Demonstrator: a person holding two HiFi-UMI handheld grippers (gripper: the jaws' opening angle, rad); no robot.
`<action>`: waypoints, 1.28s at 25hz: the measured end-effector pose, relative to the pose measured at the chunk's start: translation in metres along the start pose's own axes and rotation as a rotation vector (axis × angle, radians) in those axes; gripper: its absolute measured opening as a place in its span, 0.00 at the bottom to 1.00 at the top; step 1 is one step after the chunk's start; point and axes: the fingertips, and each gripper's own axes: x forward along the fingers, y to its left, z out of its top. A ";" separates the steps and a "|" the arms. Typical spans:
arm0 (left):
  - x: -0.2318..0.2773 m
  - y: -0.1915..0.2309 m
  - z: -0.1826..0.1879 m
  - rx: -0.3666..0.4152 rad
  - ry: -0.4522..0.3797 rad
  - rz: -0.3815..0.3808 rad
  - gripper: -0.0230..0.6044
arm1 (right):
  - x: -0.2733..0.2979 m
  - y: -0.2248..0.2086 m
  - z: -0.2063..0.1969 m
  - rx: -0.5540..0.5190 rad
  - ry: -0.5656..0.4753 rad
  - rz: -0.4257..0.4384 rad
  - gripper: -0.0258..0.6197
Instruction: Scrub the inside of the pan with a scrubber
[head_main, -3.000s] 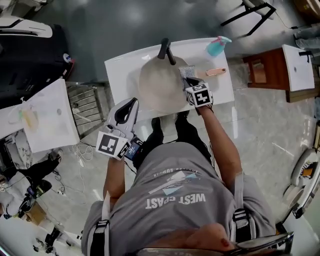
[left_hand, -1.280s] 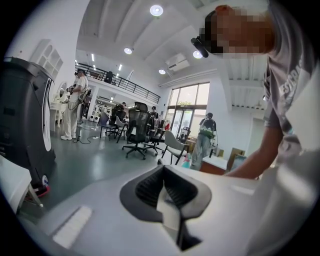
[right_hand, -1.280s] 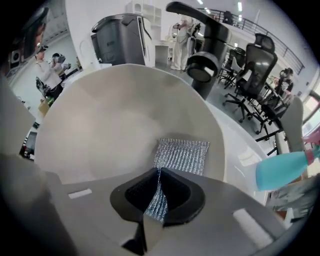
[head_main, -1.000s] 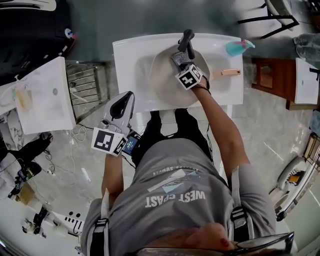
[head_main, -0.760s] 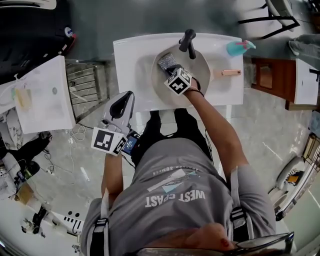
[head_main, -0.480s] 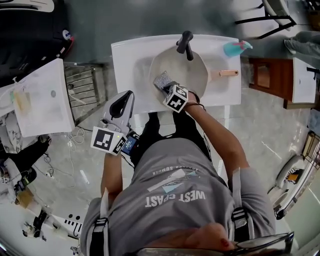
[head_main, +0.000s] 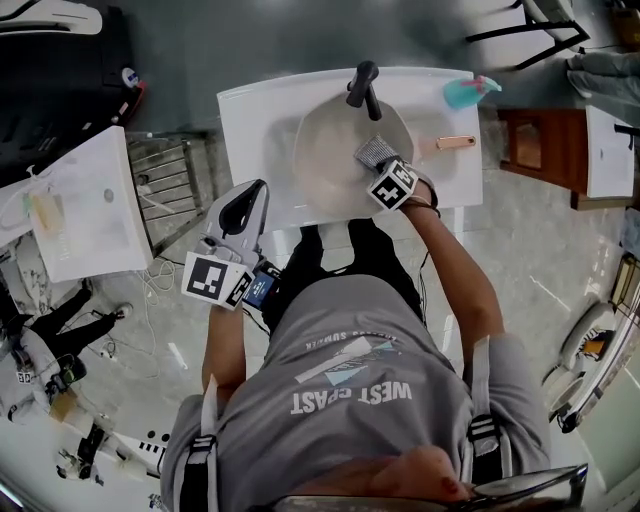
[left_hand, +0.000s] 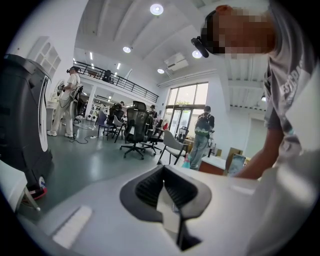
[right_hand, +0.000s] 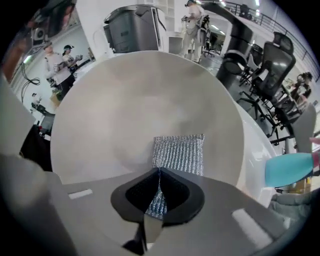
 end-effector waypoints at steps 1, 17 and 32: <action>0.001 0.000 0.000 0.001 0.002 -0.001 0.04 | 0.001 -0.013 0.003 0.018 -0.006 -0.023 0.06; -0.014 0.009 -0.005 0.000 0.010 0.044 0.04 | 0.015 -0.006 0.129 0.108 -0.260 0.031 0.06; -0.076 0.041 0.013 0.028 -0.070 0.119 0.04 | -0.110 0.070 0.149 0.082 -0.423 -0.002 0.06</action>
